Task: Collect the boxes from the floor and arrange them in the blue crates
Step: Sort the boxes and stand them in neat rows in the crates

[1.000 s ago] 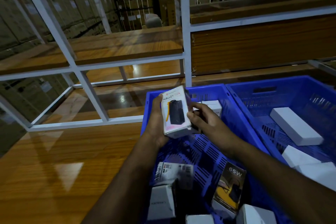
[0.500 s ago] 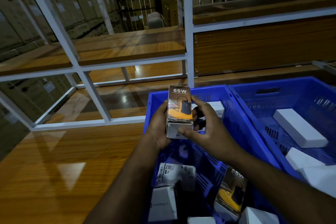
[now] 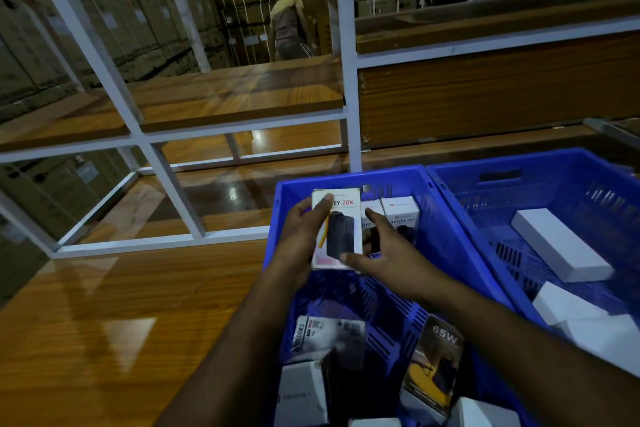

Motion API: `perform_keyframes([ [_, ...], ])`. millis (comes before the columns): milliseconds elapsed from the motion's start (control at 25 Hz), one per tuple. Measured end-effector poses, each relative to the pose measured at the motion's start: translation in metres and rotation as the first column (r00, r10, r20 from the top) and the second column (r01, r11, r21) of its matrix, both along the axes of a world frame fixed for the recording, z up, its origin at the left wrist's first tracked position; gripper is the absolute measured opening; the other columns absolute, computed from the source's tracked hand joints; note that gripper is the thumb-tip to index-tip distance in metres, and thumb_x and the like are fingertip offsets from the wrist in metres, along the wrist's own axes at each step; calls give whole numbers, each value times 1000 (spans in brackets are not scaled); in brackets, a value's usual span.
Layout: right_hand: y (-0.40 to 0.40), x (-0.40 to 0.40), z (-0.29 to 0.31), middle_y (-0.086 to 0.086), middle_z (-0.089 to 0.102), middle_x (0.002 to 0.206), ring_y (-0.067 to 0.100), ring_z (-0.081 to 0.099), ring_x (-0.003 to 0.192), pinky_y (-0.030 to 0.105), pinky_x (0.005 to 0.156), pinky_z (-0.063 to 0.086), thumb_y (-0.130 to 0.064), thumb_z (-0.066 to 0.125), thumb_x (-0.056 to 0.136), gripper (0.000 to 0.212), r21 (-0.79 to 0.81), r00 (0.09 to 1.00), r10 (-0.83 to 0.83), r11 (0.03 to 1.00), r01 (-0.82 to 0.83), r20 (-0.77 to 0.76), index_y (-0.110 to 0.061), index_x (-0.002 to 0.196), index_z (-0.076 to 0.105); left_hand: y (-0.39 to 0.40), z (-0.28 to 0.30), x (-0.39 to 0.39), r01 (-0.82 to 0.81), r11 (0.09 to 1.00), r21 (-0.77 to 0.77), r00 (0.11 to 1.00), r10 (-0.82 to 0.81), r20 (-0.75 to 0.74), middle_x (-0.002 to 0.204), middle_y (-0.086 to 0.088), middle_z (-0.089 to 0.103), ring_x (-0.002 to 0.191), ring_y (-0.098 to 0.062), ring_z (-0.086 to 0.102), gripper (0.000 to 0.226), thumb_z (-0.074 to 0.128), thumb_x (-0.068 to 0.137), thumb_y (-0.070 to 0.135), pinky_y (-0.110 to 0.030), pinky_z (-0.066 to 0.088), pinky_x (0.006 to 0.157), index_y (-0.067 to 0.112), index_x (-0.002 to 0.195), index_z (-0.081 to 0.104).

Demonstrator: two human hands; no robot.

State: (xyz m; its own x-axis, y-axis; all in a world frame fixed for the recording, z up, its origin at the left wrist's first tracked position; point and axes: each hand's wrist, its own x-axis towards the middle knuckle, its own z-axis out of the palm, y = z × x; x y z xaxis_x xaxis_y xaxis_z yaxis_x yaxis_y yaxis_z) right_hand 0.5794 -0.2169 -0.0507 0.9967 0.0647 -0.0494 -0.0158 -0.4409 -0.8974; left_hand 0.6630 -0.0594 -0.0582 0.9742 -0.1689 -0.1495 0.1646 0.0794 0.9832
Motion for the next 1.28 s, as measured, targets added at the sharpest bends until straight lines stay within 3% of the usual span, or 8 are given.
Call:
perform_keyframes([
  [160, -12, 14, -15, -2, 46, 135, 16, 54, 119, 34, 97, 50, -31, 86, 72, 89, -145, 984, -147, 976, 160, 98, -26, 145, 35, -16, -5, -14, 116, 972, 205, 963, -160, 218, 110, -1, 76, 101, -19, 73, 50, 82, 80, 34, -39, 61, 85, 17, 124, 64],
  [280, -18, 21, -21, -2, 43, 131, 20, 53, 120, 38, 99, 51, -27, 85, 73, 82, -177, 991, -125, 975, 132, 52, -26, 141, 40, -27, -16, -13, -29, 971, 238, 980, -19, 196, 108, -3, 75, 97, -19, 73, 60, 87, 70, 38, -39, 63, 74, 23, 122, 59],
  [440, -29, 31, -28, 8, 43, 136, 28, 54, 121, 42, 97, 53, -30, 79, 80, 76, -218, 952, -302, 927, 304, 45, -16, 142, 38, -29, -34, 3, -353, 786, 508, 935, 270, 232, 110, 1, 66, 108, -22, 59, 80, 84, 46, 60, -46, 59, 82, 29, 114, 54],
  [560, -37, 35, -26, 8, 46, 132, 28, 59, 112, 43, 93, 54, -32, 76, 83, 63, -211, 916, -396, 892, 401, 68, -16, 136, 45, -37, -38, 4, -388, 729, 564, 921, 283, 267, 116, -4, 62, 112, -25, 61, 78, 94, 56, 44, -41, 56, 86, 15, 116, 53],
  [760, -39, 34, -25, 6, 47, 127, 25, 59, 108, 41, 88, 55, -35, 73, 86, 47, -179, 919, -392, 902, 392, 33, -19, 125, 53, -42, -40, 18, -369, 493, 788, 929, 220, 297, 132, -14, 53, 129, -39, 45, 89, 89, 61, 52, -52, 47, 97, 10, 128, 48],
  [920, -39, 33, -22, 4, 45, 124, 23, 59, 104, 38, 87, 54, -36, 71, 88, 38, -190, 923, -382, 904, 383, 42, -21, 119, 55, -38, -53, 36, -350, 599, 720, 936, 242, 254, 130, -18, 53, 114, -41, 60, 84, 91, 66, 36, -47, 52, 87, 8, 128, 41],
  [1120, -39, 32, -24, 1, 44, 115, 25, 58, 101, 37, 87, 52, -36, 72, 86, 28, -218, 932, -350, 906, 362, 95, -29, 102, 51, -42, -81, 54, -343, 667, 661, 930, 340, 139, 133, -22, 59, 119, -37, 61, 110, 92, 59, 40, -46, 53, 95, -5, 141, 34],
  [1280, -39, 34, -26, -1, 44, 114, 21, 58, 103, 31, 82, 51, -37, 72, 86, 29, -196, 924, -367, 904, 381, 103, -27, 106, 54, -61, -73, 49, -268, 749, 606, 956, 285, 71, 131, -20, 58, 118, -34, 61, 91, 91, 67, 19, -34, 51, 91, -4, 134, 34],
])
